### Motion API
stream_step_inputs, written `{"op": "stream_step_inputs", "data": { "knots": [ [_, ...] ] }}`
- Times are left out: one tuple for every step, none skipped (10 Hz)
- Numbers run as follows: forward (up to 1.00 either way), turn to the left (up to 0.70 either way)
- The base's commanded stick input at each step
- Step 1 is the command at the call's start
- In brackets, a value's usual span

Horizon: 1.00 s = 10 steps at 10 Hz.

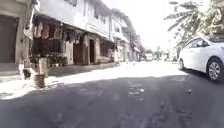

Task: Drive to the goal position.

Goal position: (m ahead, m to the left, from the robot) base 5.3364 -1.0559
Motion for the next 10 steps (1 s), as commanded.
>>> {"op": "stream_step_inputs", "data": {
  "knots": [
    [1.00, 0.01],
    [1.00, 0.01],
    [1.00, -0.22],
    [1.00, -0.39],
    [1.00, -0.39],
    [1.00, -0.39],
    [1.00, -0.39],
    [1.00, -0.39],
    [1.00, -0.24],
    [1.00, 0.01]
  ]
}}
